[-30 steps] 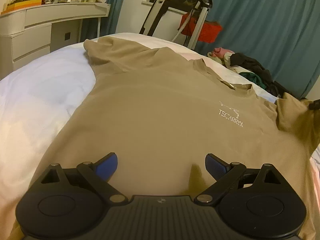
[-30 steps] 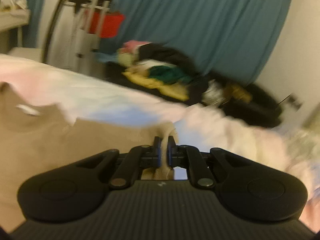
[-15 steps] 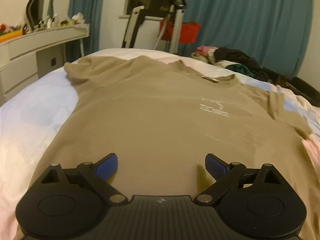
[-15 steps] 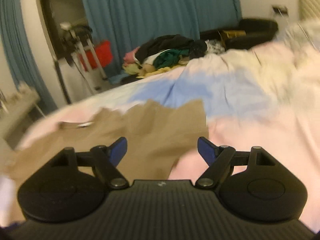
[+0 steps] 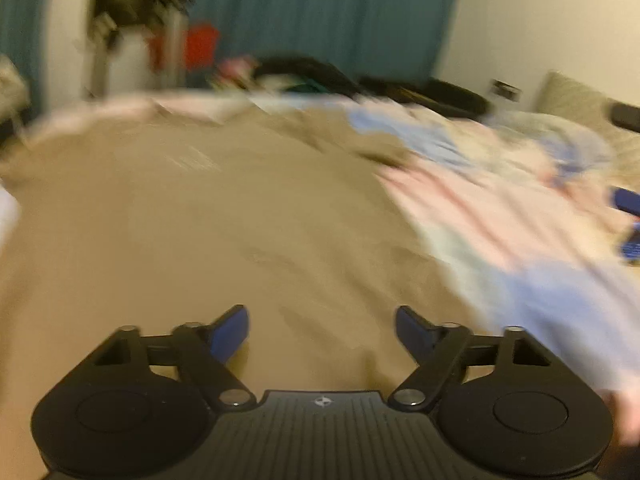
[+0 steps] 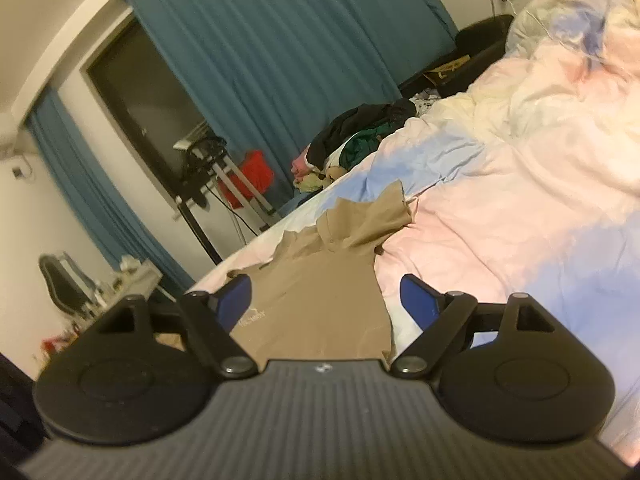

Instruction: Fold clothes

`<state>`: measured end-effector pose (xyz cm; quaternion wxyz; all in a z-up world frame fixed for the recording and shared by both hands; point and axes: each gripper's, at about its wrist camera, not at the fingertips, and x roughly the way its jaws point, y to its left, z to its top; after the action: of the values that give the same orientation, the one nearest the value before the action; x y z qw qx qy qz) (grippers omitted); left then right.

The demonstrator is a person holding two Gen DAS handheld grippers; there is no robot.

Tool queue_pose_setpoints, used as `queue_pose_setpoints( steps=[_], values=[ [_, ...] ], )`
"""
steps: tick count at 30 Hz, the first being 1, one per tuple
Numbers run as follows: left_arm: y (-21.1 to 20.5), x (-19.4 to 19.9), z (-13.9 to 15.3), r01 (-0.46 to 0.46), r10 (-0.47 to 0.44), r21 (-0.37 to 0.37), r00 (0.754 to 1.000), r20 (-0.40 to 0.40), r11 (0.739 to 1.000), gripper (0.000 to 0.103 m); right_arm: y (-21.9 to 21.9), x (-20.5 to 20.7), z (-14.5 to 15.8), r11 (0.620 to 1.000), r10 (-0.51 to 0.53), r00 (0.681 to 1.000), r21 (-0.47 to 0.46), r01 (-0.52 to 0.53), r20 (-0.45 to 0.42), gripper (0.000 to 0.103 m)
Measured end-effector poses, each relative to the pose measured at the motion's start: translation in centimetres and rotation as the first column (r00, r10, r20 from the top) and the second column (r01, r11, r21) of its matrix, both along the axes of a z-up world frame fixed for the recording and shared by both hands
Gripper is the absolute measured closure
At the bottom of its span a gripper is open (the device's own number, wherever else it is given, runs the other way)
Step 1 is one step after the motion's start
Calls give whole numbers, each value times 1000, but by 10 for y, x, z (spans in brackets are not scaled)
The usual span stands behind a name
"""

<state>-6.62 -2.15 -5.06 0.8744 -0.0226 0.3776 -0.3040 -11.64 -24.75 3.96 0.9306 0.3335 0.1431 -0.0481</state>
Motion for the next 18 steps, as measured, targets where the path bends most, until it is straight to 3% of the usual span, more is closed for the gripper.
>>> queue_pose_setpoints(
  steps=[3, 4, 9, 12, 13, 14, 16, 18],
  values=[
    [-29, -11, -9, 101, -109, -97, 990, -86, 990, 35, -4, -8, 1, 1000, 21, 999, 2, -21, 43, 19],
    [-41, -16, -10, 137, -144, -91, 987, -73, 986, 35, -5, -10, 1, 1000, 24, 998, 0, -24, 63, 19],
    [-85, -40, -25, 228, -228, 14, 973, -22, 973, 36, -18, -16, -3, 999, 12, 995, 52, -17, 101, 19],
    [-105, -53, -40, 271, -272, 96, 962, 0, 958, 45, -26, -20, -8, 994, 14, 992, 105, -27, 125, 19],
    [-110, -60, -43, 275, -282, 138, 959, 38, 952, 56, -28, -20, -9, 993, 14, 991, 116, -29, 131, 19],
    [-114, -66, -45, 275, -292, 181, 953, 80, 944, 75, -28, -21, -9, 993, 12, 991, 118, -28, 135, 19],
    [-113, -71, -41, 281, -304, 190, 947, 106, 941, 102, -29, -21, -9, 992, 7, 990, 121, -25, 143, 19],
    [-109, -79, -30, 335, -350, 128, 929, 117, 933, 102, -30, -22, -10, 992, 3, 989, 125, -22, 151, 19]
  ],
)
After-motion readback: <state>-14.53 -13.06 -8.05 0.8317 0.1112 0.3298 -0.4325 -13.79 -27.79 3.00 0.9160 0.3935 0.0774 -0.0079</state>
